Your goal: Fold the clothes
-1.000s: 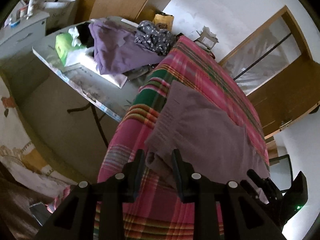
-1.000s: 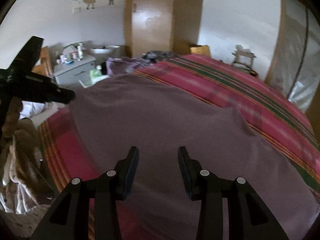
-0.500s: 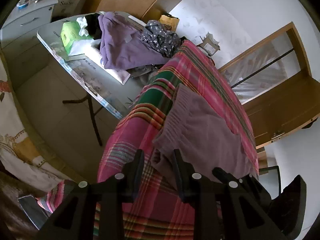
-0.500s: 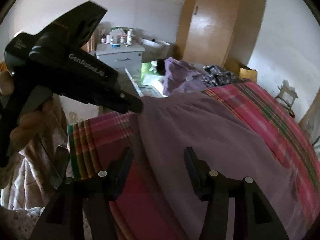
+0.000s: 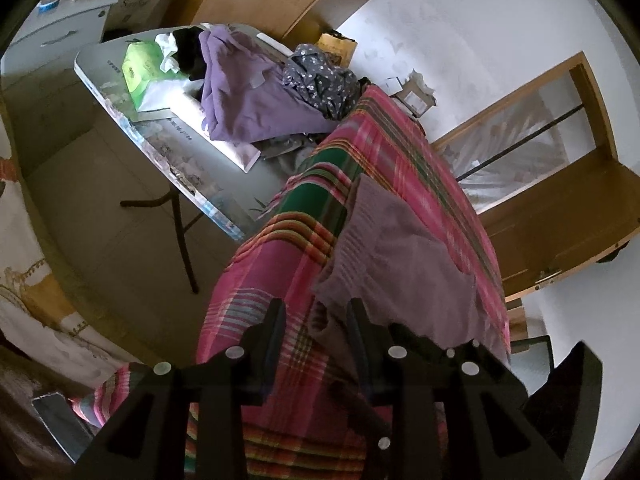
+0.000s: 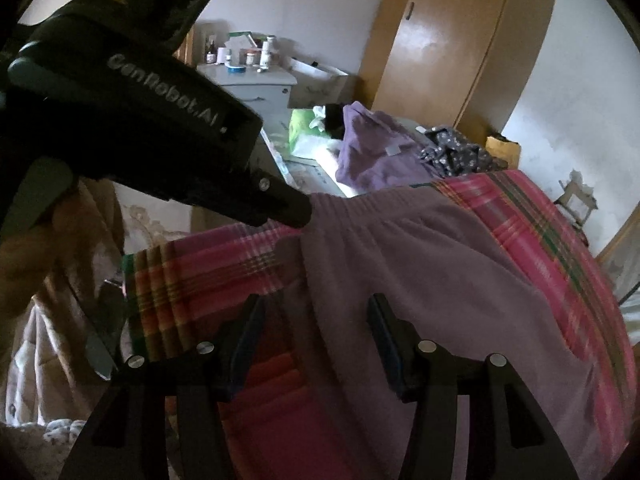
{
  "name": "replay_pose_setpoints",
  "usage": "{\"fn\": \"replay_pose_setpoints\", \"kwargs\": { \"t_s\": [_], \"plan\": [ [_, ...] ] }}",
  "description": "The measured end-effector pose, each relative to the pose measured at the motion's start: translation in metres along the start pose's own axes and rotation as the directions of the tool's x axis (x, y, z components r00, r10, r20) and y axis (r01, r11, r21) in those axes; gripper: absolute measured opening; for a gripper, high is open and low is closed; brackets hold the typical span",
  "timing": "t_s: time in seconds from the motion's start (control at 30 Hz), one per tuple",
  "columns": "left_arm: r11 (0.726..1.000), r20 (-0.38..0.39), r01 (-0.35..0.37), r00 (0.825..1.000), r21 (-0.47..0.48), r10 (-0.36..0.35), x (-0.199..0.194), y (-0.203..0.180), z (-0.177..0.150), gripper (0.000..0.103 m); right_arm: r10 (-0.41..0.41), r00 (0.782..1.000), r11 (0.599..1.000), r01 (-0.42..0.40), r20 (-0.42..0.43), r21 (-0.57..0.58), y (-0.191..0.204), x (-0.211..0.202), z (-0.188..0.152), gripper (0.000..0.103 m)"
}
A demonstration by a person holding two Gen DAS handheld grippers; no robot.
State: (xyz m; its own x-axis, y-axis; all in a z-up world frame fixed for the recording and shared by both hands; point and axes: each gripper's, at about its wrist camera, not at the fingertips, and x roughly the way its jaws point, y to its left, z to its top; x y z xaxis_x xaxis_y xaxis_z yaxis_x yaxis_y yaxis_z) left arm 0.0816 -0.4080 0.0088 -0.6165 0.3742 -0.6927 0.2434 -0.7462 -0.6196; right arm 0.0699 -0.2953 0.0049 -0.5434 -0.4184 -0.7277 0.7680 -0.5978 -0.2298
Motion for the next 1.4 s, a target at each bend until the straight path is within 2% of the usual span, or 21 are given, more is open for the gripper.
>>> {"fn": "replay_pose_setpoints", "kwargs": {
  "t_s": [0.2,0.33,0.4,0.43,0.47,0.53,0.63,0.7,0.83,1.07,1.23,1.4],
  "plan": [
    [1.000,-0.004,-0.005,1.000,0.001,0.005,0.002,0.001,0.001,0.032,-0.016,1.000,1.000,0.016,-0.005,0.011,-0.002,0.008,0.006,0.056],
    [1.000,-0.019,-0.015,1.000,0.011,0.015,0.004,-0.003,0.004,0.032,0.009,1.000,0.999,-0.009,-0.012,0.044,-0.009,0.013,0.008,0.055],
    [1.000,-0.026,-0.009,1.000,0.028,0.009,0.003,-0.007,0.008,0.032,0.019,1.000,0.998,-0.018,-0.015,0.062,-0.012,0.014,0.009,0.050],
    [0.999,-0.029,-0.005,1.000,0.037,0.006,0.003,-0.010,0.010,0.032,0.021,1.000,0.997,-0.020,-0.014,0.069,-0.013,0.014,0.009,0.044],
    [0.999,-0.027,-0.006,1.000,0.046,0.007,0.003,-0.012,0.013,0.032,0.022,1.000,0.997,-0.022,-0.010,0.074,-0.014,0.014,0.009,0.044],
    [0.999,-0.035,-0.013,0.999,0.046,0.014,0.005,-0.014,0.018,0.032,0.034,0.999,0.996,-0.034,0.002,0.082,-0.015,0.013,0.009,0.033],
    [1.000,-0.083,-0.025,0.996,0.014,0.026,0.013,-0.011,0.025,0.032,0.057,0.998,0.993,-0.058,0.013,0.104,-0.019,0.012,0.009,0.030],
    [1.000,-0.094,0.004,0.996,-0.020,-0.006,0.015,-0.007,0.030,0.032,0.061,0.998,0.991,-0.063,0.019,0.119,-0.021,0.012,0.009,0.027],
    [0.996,-0.103,0.009,0.995,-0.087,-0.018,0.019,-0.002,0.037,0.032,0.066,0.997,0.989,-0.070,0.033,0.130,-0.020,0.008,0.008,0.024],
    [0.992,-0.117,0.020,0.992,-0.125,-0.035,0.023,0.004,0.043,0.033,0.074,0.995,0.981,-0.083,0.062,0.175,-0.025,0.001,0.005,0.011],
    [0.985,-0.124,0.028,0.991,-0.171,-0.050,0.027,0.013,0.041,0.035,0.084,0.994,0.978,-0.095,0.068,0.188,-0.028,0.000,0.004,0.011],
    [0.985,-0.109,0.044,0.992,-0.165,-0.063,0.020,0.011,0.038,0.035,0.091,0.993,0.977,-0.105,0.080,0.187,-0.031,-0.005,0.005,0.008]
  ]
}}
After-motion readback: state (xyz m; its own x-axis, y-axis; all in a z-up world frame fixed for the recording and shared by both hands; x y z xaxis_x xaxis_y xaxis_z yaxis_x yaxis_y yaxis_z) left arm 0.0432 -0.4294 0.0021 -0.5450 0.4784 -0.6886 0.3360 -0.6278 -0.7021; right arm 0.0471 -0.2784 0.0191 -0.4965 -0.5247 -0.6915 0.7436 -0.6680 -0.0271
